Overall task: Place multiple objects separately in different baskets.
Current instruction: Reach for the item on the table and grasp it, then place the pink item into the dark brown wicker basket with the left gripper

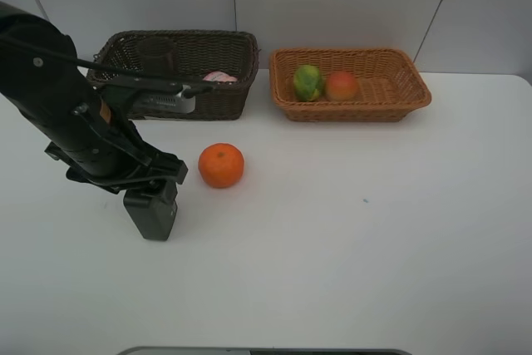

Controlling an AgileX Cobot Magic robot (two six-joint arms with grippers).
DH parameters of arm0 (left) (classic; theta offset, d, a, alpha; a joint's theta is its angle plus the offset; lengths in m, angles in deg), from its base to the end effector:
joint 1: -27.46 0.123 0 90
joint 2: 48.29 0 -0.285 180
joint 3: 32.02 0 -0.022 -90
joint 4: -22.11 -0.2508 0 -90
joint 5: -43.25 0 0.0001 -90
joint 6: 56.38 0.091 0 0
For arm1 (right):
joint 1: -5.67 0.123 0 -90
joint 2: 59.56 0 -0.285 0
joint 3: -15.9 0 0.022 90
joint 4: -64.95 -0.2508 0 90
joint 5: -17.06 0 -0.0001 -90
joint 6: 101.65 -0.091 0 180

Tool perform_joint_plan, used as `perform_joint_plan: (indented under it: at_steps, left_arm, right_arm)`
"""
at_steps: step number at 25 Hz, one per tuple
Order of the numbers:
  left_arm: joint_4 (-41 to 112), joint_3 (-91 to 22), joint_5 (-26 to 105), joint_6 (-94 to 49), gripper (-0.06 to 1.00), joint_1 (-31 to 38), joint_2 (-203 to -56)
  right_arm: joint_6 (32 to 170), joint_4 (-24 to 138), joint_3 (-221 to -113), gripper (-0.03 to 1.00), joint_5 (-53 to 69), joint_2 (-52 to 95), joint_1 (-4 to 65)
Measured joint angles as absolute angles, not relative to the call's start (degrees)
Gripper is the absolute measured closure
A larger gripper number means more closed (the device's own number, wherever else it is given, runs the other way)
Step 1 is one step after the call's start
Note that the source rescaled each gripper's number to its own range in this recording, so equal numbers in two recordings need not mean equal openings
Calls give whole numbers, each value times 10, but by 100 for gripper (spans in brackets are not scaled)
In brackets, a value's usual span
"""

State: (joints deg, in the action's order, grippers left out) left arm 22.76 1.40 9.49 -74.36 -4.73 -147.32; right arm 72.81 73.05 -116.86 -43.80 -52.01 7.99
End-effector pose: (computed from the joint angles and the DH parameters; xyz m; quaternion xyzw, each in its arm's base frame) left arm 0.2250 -0.1423 0.1630 0.1185 0.9857 -0.0542 0.1072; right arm -0.0083 -0.0116 0.2842 0.0275 0.8439 -0.0340 0.5348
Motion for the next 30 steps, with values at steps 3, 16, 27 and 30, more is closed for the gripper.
perform_joint_plan:
  at_steps: [3, 16, 27, 30]
  left_arm:
    - [227, 14, 94, -745, 46, -47, -1473]
    - [227, 14, 93, -746, 47, -47, -1473]
    - [227, 14, 93, -748, 47, -47, -1473]
    - [227, 13, 88, -748, 47, -47, -1471]
  right_arm:
    - [728, 730, -1169, 9, -438, -520, 80]
    - [728, 730, -1169, 9, -438, -520, 80]
    - [728, 730, -1169, 9, -438, -520, 80]
    - [728, 730, -1169, 9, -438, -520, 80]
